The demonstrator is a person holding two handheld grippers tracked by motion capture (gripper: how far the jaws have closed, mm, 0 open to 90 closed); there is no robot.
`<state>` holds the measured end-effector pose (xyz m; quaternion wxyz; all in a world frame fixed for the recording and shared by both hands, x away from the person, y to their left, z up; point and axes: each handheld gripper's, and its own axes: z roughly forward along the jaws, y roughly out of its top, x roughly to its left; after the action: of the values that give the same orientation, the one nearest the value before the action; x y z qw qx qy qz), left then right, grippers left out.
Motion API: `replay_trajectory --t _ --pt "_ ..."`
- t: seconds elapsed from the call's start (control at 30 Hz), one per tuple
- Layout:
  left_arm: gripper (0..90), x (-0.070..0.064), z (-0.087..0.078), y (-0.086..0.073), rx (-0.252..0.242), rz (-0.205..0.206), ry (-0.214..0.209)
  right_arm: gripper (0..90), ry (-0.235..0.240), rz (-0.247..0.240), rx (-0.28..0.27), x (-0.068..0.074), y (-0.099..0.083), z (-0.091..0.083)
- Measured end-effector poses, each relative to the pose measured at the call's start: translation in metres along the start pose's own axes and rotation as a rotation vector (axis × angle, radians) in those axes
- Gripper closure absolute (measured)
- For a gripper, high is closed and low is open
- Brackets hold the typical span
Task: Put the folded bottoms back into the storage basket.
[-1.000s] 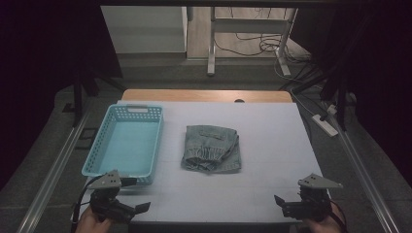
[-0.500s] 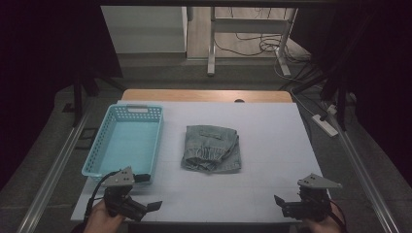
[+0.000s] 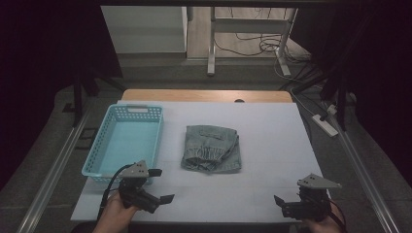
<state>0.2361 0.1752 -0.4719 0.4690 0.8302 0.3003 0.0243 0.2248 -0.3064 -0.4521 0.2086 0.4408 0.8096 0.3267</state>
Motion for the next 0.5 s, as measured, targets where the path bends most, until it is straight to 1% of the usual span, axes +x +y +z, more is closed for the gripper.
replay_trajectory --t 0.2,0.37,0.43,0.5 --pt "0.0 0.005 0.016 0.010 0.023 -0.009 0.015 1.0 -0.001 -0.001 -0.001 0.000 0.000 0.000" --pt "0.0 0.008 0.028 0.017 0.042 -0.008 0.028 1.0 0.000 -0.001 0.000 0.000 0.000 0.000" --pt "0.0 0.009 0.032 0.020 0.047 -0.010 0.038 1.0 0.001 -0.001 -0.001 0.000 0.000 0.000" --pt "0.0 0.011 0.037 0.023 0.049 -0.016 0.062 1.0 0.000 -0.002 -0.001 0.000 0.000 0.000"
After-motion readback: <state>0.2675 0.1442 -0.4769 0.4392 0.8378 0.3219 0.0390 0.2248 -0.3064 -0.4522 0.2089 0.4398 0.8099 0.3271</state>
